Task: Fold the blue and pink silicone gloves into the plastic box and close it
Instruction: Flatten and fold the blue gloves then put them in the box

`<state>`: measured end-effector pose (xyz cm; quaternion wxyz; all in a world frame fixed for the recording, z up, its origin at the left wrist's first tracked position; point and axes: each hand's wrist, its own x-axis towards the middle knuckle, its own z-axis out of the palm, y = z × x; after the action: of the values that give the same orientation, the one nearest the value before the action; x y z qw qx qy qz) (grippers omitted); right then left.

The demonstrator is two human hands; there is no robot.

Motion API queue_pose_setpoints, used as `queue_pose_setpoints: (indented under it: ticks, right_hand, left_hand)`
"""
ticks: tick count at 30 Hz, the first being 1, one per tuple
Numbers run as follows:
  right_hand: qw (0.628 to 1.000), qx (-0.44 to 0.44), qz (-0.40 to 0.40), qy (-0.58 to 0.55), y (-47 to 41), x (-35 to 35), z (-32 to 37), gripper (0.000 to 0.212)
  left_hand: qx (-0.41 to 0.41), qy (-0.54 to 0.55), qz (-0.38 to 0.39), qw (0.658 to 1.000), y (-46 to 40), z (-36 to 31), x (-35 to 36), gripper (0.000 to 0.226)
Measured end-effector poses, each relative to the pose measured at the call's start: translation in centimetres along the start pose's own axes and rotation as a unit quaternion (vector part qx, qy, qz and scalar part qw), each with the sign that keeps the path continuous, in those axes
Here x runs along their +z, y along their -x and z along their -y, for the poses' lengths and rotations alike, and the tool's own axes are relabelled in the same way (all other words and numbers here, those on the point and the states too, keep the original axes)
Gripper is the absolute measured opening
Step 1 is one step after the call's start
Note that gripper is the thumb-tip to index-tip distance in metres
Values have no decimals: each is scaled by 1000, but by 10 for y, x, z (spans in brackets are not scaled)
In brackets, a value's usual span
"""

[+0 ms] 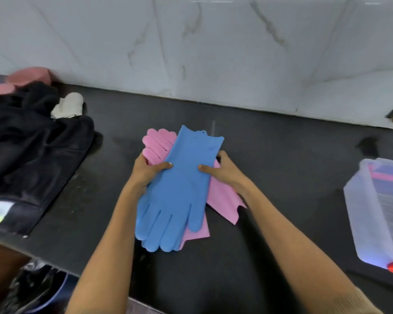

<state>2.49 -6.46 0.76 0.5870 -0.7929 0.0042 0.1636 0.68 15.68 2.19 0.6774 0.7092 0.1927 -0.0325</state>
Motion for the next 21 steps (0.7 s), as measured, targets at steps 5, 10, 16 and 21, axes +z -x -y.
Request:
queue_pose_setpoints:
  ticks: [5,10,16,21]
  right_hand:
    - [997,-14,68,-17,-33,85,30,72]
    - [998,-29,61,-11,-48,122,38,68]
    - [985,-13,-116,123,-62,118,51,46]
    - [984,-7,-126,126,-81,104,58,21]
  left_hand:
    - [-28,-39,-86,995,-7,-5,-82,54]
    - [-30,-121,-156,980,-7,-5,-107,79]
    - [52,-415,-332,845,16,-13,-68,74]
    - [-41,-19,7,999,27,-18,-31,21]
